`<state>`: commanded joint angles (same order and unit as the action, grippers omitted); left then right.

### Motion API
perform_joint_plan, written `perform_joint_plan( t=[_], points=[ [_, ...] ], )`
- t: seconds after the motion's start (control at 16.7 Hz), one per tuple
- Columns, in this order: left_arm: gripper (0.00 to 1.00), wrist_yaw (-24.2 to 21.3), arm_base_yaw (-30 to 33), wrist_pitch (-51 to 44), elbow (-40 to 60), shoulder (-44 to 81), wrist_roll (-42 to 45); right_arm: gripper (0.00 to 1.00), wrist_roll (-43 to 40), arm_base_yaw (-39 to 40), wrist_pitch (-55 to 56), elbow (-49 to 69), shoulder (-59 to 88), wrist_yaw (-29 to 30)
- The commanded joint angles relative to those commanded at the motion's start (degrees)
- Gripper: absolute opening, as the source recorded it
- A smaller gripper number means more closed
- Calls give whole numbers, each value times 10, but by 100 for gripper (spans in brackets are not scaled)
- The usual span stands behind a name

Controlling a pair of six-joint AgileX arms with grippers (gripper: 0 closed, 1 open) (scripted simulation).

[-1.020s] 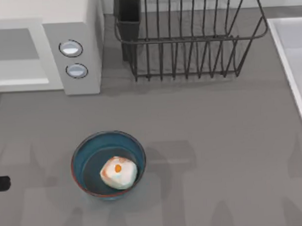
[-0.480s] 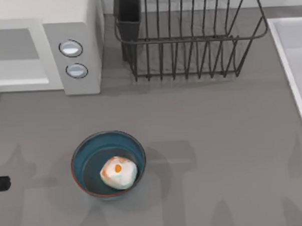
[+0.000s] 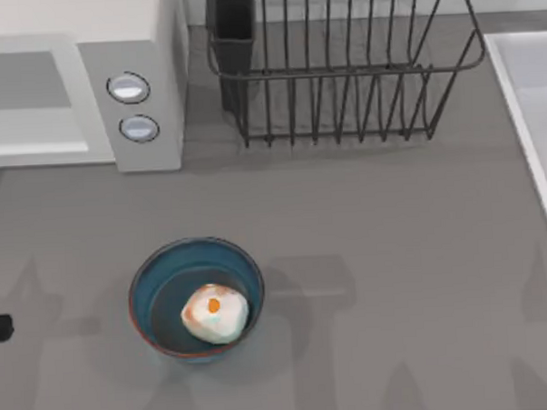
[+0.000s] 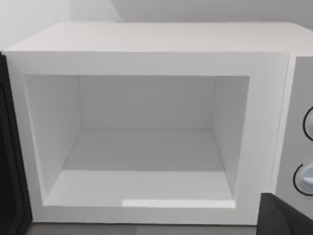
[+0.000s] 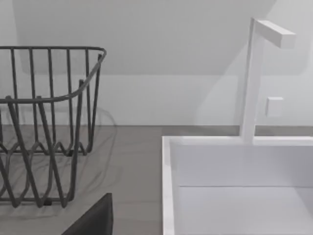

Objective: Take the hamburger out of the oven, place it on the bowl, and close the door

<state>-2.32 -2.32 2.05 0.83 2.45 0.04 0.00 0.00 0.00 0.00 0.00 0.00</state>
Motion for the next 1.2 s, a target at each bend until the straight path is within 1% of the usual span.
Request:
perform_joint_plan(
  t=[0.18, 0.3, 0.6, 0.66, 0.78, 1.02, 1.08, 1.2],
  points=[
    [0, -47, -47, 39, 15, 60, 1, 100, 0, 0, 0, 0, 0, 0],
    [0, -69, -69, 57, 23, 85, 1, 100, 0, 0, 0, 0, 0, 0],
    [0, -70, -70, 59, 23, 88, 2, 100, 0, 0, 0, 0, 0, 0],
    [0, -63, -62, 55, 28, 89, 2, 100, 0, 0, 0, 0, 0, 0],
    [0, -32, -32, 36, 43, 85, 2, 100, 0, 0, 0, 0, 0, 0],
    [0, 57, 57, -18, 75, 64, 1, 100, 0, 0, 0, 0, 0, 0],
    [0, 71, 71, -28, 80, 58, 1, 100, 0, 0, 0, 0, 0, 0],
    [0, 80, 80, -36, 82, 52, 1, 100, 0, 0, 0, 0, 0, 0]
  ],
)
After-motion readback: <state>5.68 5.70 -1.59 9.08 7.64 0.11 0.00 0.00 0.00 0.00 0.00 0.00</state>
